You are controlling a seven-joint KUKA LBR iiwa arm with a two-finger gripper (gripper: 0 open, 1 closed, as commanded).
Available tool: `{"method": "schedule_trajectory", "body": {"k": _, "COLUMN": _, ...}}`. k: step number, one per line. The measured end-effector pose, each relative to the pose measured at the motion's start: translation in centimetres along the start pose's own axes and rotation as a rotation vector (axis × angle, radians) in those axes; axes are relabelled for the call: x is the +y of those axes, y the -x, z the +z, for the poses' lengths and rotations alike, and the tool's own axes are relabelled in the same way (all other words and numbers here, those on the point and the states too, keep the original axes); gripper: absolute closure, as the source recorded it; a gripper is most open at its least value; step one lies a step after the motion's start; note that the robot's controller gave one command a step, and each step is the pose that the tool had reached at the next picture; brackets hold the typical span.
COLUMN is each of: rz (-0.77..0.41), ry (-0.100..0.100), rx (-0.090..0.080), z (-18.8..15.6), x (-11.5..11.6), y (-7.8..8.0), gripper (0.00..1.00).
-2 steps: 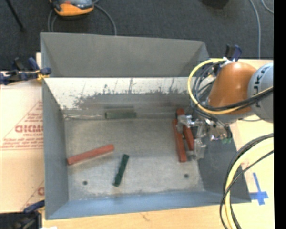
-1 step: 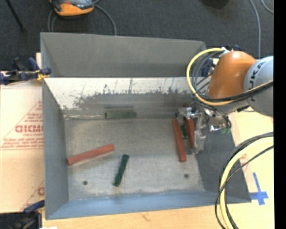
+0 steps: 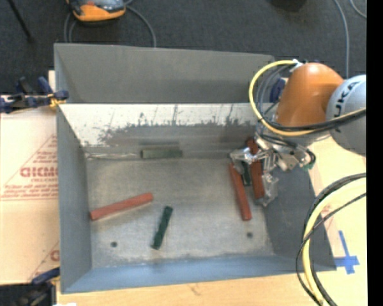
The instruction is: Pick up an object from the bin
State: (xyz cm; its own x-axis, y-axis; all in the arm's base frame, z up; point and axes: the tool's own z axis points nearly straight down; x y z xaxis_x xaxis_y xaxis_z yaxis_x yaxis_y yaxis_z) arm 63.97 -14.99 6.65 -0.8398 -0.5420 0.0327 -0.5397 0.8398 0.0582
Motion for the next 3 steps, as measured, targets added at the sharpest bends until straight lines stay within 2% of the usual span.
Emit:
{"method": "schedule_trajectory", "body": {"k": 1, "rz": 0.001, "ry": 0.000, "rx": 0.000, "z": 0.0, "x": 0.0, "y": 0.0, "gripper": 1.00}}
{"method": "schedule_trajectory", "body": {"k": 2, "rz": -0.002, "ry": -0.053, "rx": -0.028, "z": -1.7, "x": 3.8, "y": 0.0, "gripper": 1.00}}
{"method": "schedule_trajectory", "body": {"k": 3, "rz": -0.013, "ry": -0.063, "rx": -0.039, "z": -2.9, "x": -0.5, "y": 0.3, "gripper": 0.00}}
